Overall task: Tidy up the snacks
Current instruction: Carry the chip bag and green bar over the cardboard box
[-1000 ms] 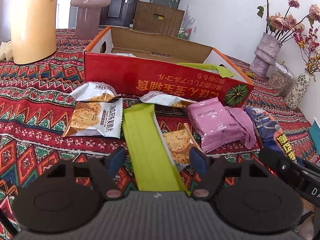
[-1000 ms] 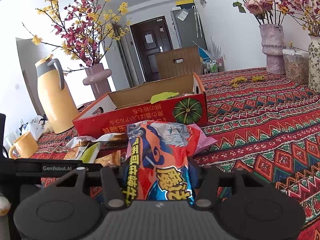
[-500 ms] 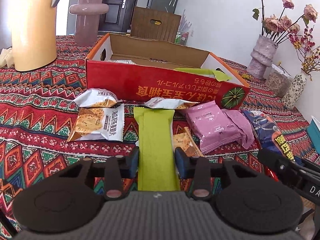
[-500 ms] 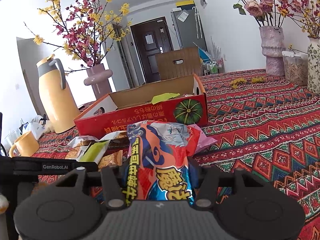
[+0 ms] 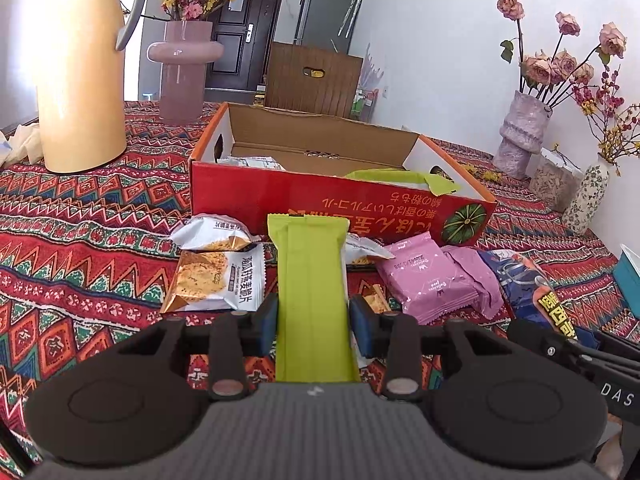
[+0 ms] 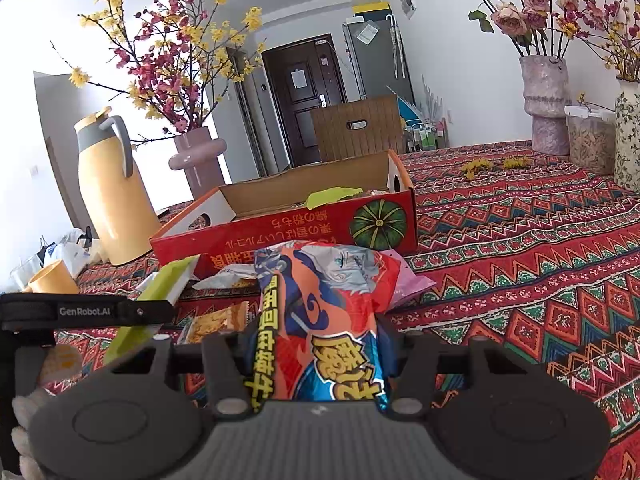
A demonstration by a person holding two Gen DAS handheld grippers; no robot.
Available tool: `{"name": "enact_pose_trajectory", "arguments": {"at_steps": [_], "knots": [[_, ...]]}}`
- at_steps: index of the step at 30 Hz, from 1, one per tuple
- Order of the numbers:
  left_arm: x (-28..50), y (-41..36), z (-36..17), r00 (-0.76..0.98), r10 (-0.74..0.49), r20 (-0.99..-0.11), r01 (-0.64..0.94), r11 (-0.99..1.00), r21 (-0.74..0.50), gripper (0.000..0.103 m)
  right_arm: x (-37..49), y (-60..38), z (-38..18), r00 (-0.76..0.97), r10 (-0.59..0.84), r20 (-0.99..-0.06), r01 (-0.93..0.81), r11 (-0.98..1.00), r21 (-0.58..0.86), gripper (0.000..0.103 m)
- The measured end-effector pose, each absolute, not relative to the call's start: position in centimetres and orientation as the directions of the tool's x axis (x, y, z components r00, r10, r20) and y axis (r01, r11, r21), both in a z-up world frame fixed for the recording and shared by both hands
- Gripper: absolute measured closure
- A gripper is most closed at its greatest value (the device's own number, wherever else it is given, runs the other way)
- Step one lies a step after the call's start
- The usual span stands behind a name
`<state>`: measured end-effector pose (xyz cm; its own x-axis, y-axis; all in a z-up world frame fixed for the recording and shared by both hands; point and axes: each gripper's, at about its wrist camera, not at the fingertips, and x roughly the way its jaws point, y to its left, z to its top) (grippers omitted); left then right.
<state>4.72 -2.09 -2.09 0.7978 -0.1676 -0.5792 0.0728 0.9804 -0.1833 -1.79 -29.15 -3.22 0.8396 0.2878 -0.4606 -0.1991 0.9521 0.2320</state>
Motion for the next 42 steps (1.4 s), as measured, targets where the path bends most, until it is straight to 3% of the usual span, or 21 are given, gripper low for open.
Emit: {"name": "enact_pose_trajectory", "arguments": {"at_steps": [20, 42], "knots": [[4.8, -1.6, 1.1, 0.857, -0.158, -0.491, 0.082, 0.982, -0.173, 0.065, -0.7, -28.6, -2.3, 0.848, 0.29, -0.444, -0.214, 0.953, 0.213, 0.05], [9.4, -2.0, 5.2, 0.906, -0.151, -0.395, 0.096, 0.983, -0.154, 0.065, 5.6, -27.3, 1.9, 0.895, 0.279, -0.348, -0.237, 0.958, 0.161, 0.05]]}}
